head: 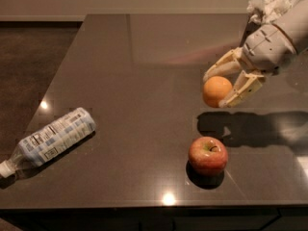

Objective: Move orange near apple

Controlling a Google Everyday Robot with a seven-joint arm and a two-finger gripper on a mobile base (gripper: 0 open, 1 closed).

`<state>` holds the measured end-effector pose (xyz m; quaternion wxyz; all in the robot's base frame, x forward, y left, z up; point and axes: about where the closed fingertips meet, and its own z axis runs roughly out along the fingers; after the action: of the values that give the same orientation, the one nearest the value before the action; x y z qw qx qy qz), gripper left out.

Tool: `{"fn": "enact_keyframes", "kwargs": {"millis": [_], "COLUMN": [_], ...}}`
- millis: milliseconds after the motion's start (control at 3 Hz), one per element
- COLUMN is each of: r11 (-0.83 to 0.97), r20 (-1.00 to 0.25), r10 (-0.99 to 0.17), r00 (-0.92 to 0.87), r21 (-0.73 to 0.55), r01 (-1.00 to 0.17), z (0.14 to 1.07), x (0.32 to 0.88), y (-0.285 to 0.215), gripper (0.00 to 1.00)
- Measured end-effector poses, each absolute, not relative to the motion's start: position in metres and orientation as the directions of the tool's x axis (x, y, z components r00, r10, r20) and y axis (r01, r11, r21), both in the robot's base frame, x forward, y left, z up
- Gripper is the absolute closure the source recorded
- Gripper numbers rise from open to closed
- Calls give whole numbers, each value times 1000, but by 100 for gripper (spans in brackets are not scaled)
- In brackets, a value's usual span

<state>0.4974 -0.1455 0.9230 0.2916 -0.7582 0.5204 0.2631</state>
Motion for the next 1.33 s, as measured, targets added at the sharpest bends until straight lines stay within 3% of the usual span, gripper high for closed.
{"fn": "enact_keyframes", "kwargs": {"millis": [667,1333], "r11": [-355,-377], "r20": [-697,-686], "r10": [-620,-631], "r00": [360,362], "r21": [-160,-137], "r01": [-921,-916], "z": [903,880], "x": [451,454], "y": [-165,-172], "gripper": [100,100]}}
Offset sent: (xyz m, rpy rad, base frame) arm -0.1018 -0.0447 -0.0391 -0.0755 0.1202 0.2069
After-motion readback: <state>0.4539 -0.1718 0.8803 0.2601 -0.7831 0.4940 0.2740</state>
